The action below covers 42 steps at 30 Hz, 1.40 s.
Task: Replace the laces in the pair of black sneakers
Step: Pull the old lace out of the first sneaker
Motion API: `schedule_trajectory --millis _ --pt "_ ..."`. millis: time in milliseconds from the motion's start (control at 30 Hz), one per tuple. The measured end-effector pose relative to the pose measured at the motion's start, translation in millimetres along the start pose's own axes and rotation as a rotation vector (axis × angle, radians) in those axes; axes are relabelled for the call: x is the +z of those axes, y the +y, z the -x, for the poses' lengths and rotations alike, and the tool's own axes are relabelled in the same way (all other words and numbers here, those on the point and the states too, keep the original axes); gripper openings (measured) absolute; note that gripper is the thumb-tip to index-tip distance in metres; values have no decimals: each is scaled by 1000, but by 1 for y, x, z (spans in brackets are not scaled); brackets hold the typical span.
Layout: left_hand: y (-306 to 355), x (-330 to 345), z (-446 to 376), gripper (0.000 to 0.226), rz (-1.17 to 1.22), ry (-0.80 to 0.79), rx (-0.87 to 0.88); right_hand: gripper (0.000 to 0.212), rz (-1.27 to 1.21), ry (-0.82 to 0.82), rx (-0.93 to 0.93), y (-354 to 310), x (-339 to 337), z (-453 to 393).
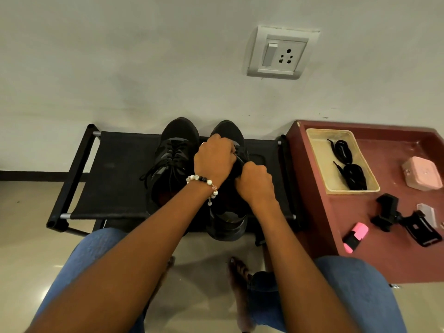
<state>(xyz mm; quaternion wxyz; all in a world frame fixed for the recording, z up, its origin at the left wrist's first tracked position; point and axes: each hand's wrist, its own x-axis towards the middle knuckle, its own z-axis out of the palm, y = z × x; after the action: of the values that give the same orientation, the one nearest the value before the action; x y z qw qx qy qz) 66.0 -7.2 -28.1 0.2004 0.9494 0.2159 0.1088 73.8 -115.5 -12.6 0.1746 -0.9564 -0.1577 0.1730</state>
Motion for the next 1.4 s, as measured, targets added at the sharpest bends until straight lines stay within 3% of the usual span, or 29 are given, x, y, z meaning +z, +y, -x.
schedule_trajectory --millis 233,333,500,567,667,700,767,833,900,1000,1067,1233,1400 --pt "11 8 3 17 -202 35 17 18 -91 -19 6 8 -2 -4" --pt "9 10 1 14 -218 66 53 27 -97 2 9 9 1 -3" --pt "2 11 -1 12 -142 91 84 22 -99 65 16 10 8 0" --pt "-8 11 -6 17 63 128 -115 25 -101 83 25 11 10 0" --pt "-24 3 -18 26 624 75 -577 25 -108 96 41 9 12 0" --pt "-24 0 -18 24 651 31 -610 24 -102 95 48 9 12 0" --pt "-22 -4 -17 14 565 -20 -502 21 -101 93 69 8 12 0" --pt "-19 -10 -16 24 450 -39 -317 19 -99 84 85 9 11 -1" --pt "-17 -17 -17 33 258 -69 -99 20 -85 78 88 9 11 -1" --pt "-9 -22 -14 30 -51 -190 68 24 -79 78 78 7 12 0" --pt "-2 -17 -8 28 -184 -193 103 23 -87 83 78 7 12 1" --pt "13 -11 2 12 -292 -24 83 17 -70 90 86 6 13 1" --pt "7 -6 1 18 -207 26 99 19 -78 102 95 7 13 1"
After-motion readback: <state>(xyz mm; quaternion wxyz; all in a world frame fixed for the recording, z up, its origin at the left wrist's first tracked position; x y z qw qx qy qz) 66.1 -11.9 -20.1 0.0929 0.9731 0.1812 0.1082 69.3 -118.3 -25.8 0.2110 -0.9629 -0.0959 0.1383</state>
